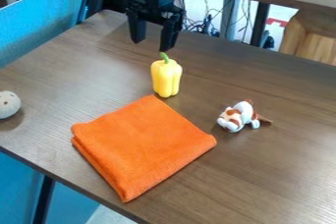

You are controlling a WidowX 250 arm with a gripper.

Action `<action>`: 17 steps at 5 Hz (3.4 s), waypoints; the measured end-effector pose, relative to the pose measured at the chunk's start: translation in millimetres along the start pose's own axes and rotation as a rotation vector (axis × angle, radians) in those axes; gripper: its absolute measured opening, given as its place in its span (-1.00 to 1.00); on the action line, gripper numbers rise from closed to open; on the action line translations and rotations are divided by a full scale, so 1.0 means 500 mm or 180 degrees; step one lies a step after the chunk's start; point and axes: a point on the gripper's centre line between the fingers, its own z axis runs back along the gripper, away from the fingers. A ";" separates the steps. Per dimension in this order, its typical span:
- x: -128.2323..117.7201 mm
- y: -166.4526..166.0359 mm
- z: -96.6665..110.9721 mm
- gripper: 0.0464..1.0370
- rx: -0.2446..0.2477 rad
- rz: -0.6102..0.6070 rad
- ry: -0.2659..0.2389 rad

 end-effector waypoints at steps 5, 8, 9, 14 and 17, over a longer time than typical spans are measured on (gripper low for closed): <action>0.024 -0.039 -0.036 0.94 0.0003 -0.0131 -0.0044; 0.016 -0.051 -0.058 0.22 0.0009 -0.0102 0.0019; 0.014 -0.050 -0.056 -0.26 0.0023 -0.0103 0.0035; -0.065 0.076 0.027 -0.65 0.0092 0.0317 -0.0384; -0.196 0.358 0.011 -0.65 0.0155 0.1548 0.0030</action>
